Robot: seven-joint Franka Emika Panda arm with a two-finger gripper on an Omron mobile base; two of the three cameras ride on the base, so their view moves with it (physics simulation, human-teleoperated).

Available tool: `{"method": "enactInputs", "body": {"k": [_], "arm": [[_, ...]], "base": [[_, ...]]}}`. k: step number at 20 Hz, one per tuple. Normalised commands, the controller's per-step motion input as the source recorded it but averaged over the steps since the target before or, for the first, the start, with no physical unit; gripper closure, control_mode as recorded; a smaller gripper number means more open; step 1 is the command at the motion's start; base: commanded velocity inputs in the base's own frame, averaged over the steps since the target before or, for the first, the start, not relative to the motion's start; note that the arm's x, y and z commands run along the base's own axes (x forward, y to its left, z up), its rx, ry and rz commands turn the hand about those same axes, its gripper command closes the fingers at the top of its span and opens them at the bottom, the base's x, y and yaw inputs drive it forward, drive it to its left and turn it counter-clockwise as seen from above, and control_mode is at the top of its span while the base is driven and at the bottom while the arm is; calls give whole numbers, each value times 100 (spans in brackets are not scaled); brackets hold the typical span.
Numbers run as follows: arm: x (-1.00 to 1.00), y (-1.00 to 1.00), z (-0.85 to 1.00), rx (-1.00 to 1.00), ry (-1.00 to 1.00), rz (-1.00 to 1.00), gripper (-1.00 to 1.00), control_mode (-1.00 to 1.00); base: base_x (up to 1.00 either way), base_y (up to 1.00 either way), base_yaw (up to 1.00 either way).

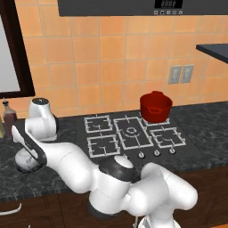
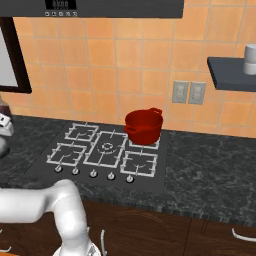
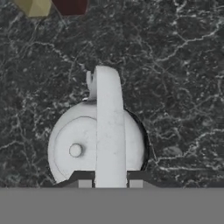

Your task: Pick the kettle from the counter and place it on a stove burner. Then turn the burner on.

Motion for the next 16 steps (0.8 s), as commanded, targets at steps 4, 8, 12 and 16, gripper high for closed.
{"method": "enactInputs", "body": {"k": [4, 8, 12, 16], "arm": [[-1, -50, 64, 11, -37, 0, 100, -100], [0, -99, 70, 7, -22, -12, 100, -100], [6, -100, 8, 0, 0, -25, 100, -100], [24, -100, 0, -2, 0, -29, 100, -100]], "base": [[0, 0, 0], [0, 0, 0], [0, 0, 0], [0, 0, 0]]}}
